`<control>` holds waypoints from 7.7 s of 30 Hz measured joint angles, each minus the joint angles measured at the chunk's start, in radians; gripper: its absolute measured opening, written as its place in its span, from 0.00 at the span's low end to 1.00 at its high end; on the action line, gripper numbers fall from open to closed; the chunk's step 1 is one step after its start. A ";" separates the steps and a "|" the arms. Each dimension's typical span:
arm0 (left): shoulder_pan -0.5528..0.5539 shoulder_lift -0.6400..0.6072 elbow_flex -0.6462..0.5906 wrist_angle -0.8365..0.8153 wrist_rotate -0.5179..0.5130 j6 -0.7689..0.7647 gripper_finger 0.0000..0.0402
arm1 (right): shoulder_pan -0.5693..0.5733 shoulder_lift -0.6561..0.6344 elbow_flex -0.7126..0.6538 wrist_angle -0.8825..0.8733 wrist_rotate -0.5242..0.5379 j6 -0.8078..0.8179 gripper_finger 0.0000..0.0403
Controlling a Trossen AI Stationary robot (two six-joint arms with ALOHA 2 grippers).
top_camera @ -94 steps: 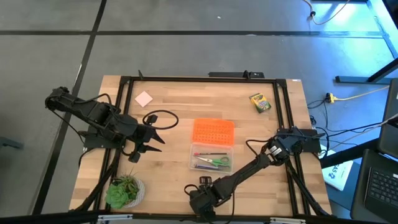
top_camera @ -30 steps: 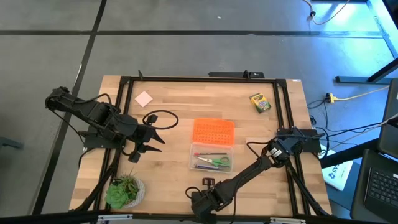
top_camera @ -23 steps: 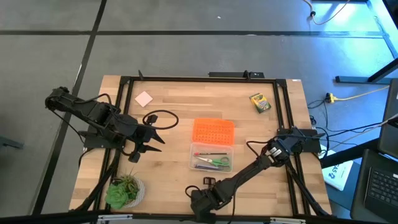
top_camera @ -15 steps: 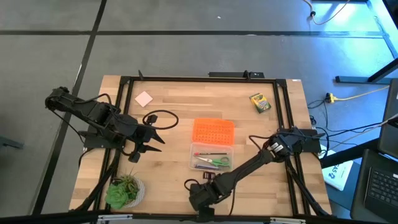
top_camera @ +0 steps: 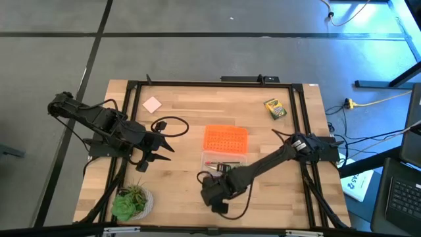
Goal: Pack school essentials
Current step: Put the red eraser into the orange supply box
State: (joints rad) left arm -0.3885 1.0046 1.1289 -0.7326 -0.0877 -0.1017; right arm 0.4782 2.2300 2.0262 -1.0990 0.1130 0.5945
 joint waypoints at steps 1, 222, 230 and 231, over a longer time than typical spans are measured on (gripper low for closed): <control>0.000 0.000 0.000 0.000 0.000 0.000 0.35 | -0.011 -0.006 0.000 -0.008 0.006 -0.005 0.13; 0.000 0.000 0.000 0.000 0.000 0.000 0.35 | 0.009 0.104 -0.168 0.270 -0.133 -0.360 0.24; 0.000 0.000 0.000 -0.001 0.000 0.000 0.35 | 0.009 0.105 -0.168 0.282 -0.133 -0.361 0.24; 0.000 0.000 0.000 -0.001 0.000 0.000 0.35 | 0.009 0.105 -0.168 0.284 -0.133 -0.357 0.24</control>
State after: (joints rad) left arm -0.3889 1.0043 1.1286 -0.7334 -0.0875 -0.1020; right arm 0.4870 2.3349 1.8584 -0.8148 -0.0200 0.2370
